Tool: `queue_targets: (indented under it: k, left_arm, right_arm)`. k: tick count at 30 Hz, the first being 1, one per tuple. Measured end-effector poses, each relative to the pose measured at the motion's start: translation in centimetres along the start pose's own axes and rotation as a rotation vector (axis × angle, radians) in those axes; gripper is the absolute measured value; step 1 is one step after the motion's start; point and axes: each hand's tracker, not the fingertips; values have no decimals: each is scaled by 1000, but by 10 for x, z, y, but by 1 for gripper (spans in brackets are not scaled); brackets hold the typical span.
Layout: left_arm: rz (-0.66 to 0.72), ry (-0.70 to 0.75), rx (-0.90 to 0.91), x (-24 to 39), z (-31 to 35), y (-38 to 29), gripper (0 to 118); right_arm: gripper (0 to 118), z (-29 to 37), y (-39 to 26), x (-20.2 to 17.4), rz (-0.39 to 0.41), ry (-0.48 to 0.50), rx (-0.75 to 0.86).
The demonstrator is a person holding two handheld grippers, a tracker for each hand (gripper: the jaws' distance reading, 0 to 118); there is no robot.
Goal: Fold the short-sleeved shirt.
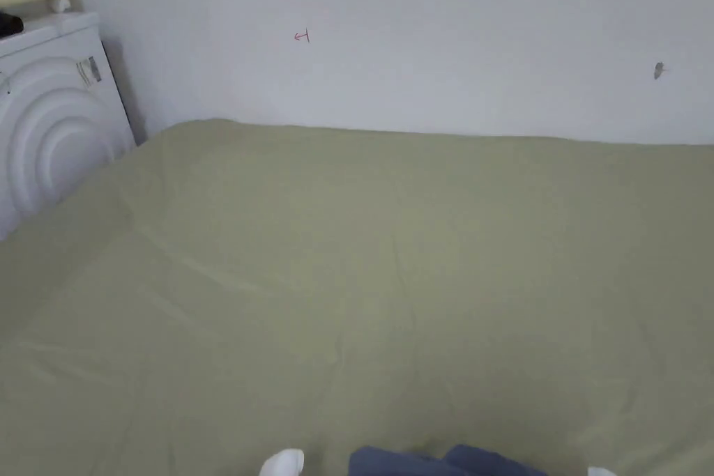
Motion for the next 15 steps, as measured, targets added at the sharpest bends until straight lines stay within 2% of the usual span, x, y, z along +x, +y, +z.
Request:
queue_targets:
  k: [3,6,9,15]
  left_arm:
    - [-50,-11,66,0,17,4,20]
    - [-1,-70,127,-16,54,32,20]
    - [-62,47,160,-34,108,65,20]
    - [-70,354,185,-80,228,117,20]
  right_arm:
    - [0,19,5,-8,14,-34,49]
    - [0,50,15,-19,46,-60,121]
    - [0,85,25,-26,94,-125,171]
    - [0,138,31,-30,134,-256,216]
